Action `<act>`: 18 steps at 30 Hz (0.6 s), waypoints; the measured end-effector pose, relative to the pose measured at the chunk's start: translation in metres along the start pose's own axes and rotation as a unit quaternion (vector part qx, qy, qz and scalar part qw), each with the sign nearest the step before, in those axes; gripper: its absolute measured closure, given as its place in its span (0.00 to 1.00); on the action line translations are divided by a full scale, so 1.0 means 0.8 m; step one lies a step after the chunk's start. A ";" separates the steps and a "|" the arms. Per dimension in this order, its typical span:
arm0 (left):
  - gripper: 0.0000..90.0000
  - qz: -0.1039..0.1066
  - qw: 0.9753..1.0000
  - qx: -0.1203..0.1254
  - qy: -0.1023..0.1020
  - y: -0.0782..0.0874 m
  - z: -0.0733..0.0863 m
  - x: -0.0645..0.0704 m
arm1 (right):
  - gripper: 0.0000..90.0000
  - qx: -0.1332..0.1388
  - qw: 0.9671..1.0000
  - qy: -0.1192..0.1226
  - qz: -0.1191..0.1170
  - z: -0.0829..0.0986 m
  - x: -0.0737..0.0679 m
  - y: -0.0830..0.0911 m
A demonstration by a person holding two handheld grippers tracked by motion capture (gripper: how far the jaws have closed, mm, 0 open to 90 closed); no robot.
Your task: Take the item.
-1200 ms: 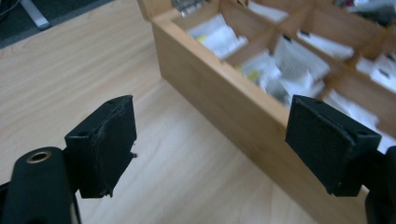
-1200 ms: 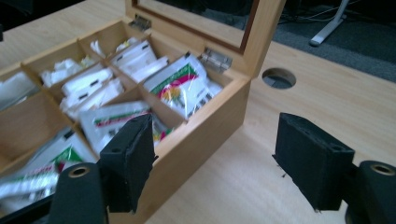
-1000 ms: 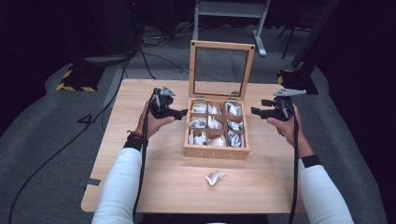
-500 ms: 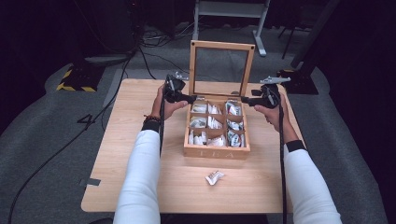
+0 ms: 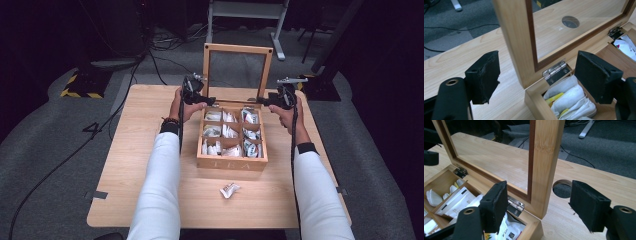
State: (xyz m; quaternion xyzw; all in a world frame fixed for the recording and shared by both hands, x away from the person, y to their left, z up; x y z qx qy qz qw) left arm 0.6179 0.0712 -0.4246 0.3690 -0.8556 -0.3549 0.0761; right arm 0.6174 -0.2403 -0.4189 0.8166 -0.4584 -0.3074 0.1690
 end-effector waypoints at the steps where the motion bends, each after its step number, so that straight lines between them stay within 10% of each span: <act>1: 0.23 0.004 1.000 -0.003 0.006 -0.005 0.001 0.002 | 0.35 -0.003 1.000 -0.002 -0.004 -0.001 -0.001 -0.004; 18: 0.26 0.026 0.999 0.001 0.025 -0.022 0.001 0.000 | 0.33 -0.020 1.000 0.014 -0.008 -0.007 -0.019 -0.026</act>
Point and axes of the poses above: each handheld gripper's, and its own axes: y roughly backward along the jaws, z roughly out of its underside, x roughly to its right, the point moved 3 cm from there along -y, roughly forward along the jaws, and after that the axes turned 15 degrees about -y, right-handed, at the moved point
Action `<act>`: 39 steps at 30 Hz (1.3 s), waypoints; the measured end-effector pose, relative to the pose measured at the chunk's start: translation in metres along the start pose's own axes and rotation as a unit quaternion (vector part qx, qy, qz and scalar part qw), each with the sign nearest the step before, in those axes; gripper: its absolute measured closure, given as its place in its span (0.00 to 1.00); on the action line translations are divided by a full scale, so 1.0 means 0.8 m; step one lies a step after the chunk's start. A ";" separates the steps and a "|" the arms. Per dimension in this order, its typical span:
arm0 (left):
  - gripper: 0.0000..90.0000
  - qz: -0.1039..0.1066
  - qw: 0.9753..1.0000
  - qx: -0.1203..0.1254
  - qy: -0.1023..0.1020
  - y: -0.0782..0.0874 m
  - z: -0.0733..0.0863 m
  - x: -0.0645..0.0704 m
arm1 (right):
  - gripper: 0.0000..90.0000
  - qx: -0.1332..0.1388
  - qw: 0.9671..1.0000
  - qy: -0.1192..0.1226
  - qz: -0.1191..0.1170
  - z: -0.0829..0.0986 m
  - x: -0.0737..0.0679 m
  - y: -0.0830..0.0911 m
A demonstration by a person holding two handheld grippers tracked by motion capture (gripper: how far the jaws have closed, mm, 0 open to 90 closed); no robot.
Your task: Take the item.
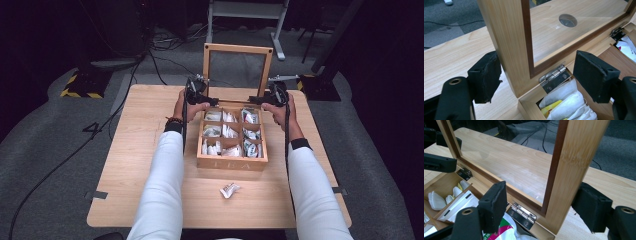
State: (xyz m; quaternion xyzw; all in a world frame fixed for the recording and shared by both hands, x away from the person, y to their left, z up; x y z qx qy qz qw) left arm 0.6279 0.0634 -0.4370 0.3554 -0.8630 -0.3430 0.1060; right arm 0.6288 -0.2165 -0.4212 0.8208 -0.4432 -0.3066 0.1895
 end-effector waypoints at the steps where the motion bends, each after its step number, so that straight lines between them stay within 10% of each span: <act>1: 0.27 0.002 1.000 -0.001 -0.005 0.001 -0.001 -0.002 | 0.33 0.000 1.000 -0.001 -0.002 0.000 0.000 0.000; 23: 0.37 0.005 0.999 0.028 -0.027 0.020 -0.003 0.001 | 0.41 0.019 1.000 -0.009 -0.019 0.006 0.002 0.014; 39: 0.56 -0.011 0.994 0.085 -0.064 0.084 -0.013 0.020 | 0.60 0.059 0.997 0.045 -0.020 0.018 -0.010 0.051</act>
Point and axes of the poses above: each handheld gripper's, and its own axes: y roughly backward along the jaws, z roughly out of its underside, x roughly to its right, the point moved 3 cm from there along -y, roughly forward along the jaws, and after that the axes turned 15 degrees about -y, right-handed, at the moved point
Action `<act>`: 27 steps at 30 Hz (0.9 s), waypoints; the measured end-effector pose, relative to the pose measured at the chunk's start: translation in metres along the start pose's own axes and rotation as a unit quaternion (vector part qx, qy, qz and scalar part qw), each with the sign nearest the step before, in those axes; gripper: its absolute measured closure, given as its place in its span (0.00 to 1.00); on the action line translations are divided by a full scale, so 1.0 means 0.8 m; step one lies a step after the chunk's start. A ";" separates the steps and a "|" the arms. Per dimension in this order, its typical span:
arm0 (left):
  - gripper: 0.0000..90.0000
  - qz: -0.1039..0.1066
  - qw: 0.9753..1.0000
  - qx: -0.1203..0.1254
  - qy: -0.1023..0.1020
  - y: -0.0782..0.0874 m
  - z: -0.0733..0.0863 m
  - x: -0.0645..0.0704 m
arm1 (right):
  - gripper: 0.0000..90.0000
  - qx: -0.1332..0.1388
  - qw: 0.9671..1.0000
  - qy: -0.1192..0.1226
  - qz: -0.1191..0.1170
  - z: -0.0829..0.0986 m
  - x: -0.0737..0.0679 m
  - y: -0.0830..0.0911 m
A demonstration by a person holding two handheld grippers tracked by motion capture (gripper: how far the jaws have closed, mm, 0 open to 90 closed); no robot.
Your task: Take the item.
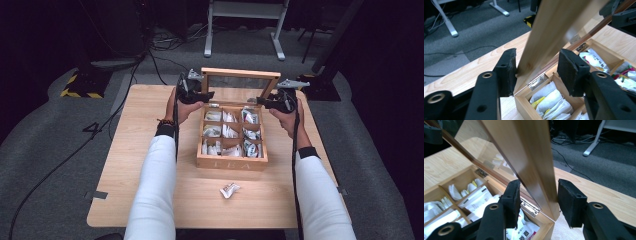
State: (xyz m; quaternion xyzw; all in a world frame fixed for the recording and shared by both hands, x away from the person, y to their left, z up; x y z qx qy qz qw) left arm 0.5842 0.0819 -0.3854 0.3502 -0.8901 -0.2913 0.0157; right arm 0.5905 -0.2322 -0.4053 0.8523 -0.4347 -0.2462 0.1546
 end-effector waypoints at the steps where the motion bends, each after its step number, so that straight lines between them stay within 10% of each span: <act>1: 0.56 0.001 1.000 0.003 -0.001 0.003 -0.001 0.000 | 0.61 0.003 1.000 0.000 -0.003 0.000 0.000 0.002; 27: 0.56 0.008 0.997 0.044 -0.055 0.058 -0.006 0.036 | 0.59 0.041 0.998 0.020 -0.036 0.009 -0.027 0.060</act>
Point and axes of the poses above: each handheld gripper's, and its own axes: y roughly backward along the jaws, z roughly out of its underside, x roughly to its right, the point moved 3 cm from there along -y, roughly forward along the jaws, and after that the axes turned 15 degrees about -y, right-handed, at the moved point
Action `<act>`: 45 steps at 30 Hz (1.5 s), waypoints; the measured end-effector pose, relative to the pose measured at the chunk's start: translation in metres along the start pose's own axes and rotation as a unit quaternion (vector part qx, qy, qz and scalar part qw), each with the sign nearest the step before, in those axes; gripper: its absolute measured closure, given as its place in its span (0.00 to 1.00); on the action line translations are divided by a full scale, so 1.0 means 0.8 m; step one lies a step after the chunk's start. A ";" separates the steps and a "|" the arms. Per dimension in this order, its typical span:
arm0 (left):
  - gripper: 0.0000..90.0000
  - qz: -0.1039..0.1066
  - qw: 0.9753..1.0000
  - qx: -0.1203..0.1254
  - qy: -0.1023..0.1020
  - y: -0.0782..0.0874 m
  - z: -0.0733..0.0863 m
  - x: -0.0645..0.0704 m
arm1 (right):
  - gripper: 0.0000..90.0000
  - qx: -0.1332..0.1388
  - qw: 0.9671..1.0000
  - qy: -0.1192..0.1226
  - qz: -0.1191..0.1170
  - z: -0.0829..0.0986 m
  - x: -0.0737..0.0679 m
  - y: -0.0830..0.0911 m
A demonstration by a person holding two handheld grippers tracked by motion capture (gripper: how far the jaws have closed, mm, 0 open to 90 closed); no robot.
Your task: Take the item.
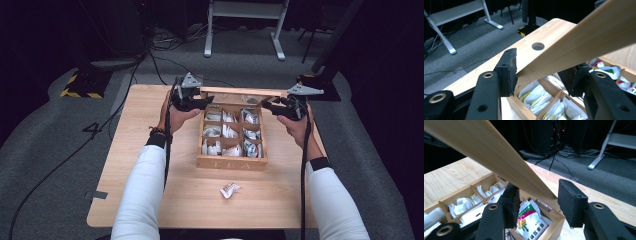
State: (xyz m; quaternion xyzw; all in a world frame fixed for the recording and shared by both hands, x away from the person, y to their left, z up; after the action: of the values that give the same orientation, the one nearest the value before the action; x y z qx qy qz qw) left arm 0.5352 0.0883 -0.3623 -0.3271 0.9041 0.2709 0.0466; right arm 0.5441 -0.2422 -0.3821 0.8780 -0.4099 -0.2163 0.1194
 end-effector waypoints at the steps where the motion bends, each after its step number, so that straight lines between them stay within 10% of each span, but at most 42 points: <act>1: 0.56 -0.001 1.000 0.000 0.000 0.002 -0.001 0.002 | 0.59 0.003 1.000 0.004 0.000 -0.001 -0.002 0.002; 45: 0.53 -0.010 0.996 -0.032 -0.079 0.045 0.002 0.062 | 0.45 -0.022 0.998 0.061 -0.005 0.020 -0.050 0.058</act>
State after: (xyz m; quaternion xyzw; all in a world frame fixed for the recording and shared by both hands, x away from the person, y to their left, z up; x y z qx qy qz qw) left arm 0.4741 0.0846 -0.3601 -0.3150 0.8852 0.3241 0.1102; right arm 0.4826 -0.2413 -0.3667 0.8889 -0.3921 -0.1722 0.1627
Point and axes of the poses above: each handheld gripper's, and its own axes: y roughly backward along the jaws, z roughly out of its underside, x roughly to its right, the point moved 3 cm from there along -y, roughly forward along the jaws, and after that the axes turned 15 degrees about -y, right-handed, at the moved point
